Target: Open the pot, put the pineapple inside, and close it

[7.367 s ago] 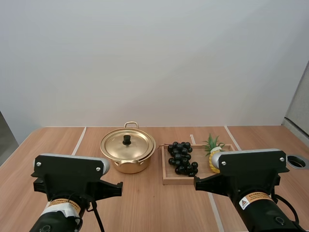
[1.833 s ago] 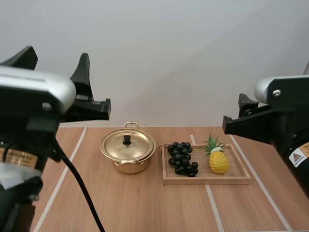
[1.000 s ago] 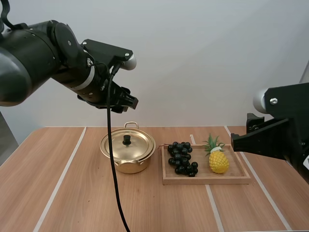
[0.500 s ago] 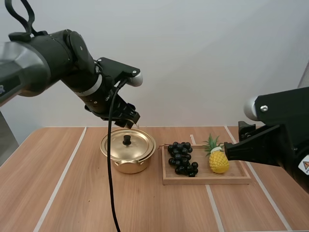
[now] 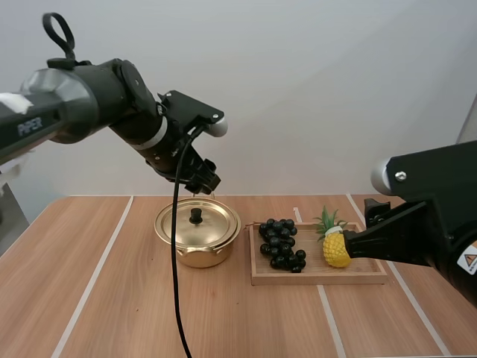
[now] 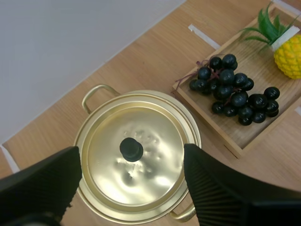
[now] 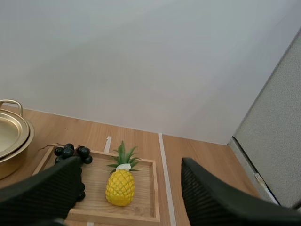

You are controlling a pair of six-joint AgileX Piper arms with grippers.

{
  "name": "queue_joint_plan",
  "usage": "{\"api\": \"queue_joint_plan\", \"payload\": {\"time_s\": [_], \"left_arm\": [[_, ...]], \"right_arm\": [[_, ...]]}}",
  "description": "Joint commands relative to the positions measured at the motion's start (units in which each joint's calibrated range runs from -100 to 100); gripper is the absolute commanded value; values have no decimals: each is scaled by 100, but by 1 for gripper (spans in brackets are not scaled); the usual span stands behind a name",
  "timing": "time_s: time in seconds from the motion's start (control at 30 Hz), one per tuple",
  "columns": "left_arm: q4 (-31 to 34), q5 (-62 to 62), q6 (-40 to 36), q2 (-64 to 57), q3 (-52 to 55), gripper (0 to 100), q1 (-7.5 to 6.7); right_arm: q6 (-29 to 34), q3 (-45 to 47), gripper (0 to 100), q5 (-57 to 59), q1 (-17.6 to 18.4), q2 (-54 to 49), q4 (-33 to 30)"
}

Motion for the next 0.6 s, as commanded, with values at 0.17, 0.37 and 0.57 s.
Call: {"api": "queue_joint_plan", "payload": {"time_s": [0.17,0.37,0.57], "left_arm": [[149,298,216,1292,-31,100,-15],[453,192,305,1656,-31,100,-15],[453,-788,455,1668,-31,100,-15]], "right_arm": [[-127,-52,100,178,-83,-13,25],[-197,-52,100,207,-129,-13,154],[-228,-52,100,214,-195,-13,299]]}}
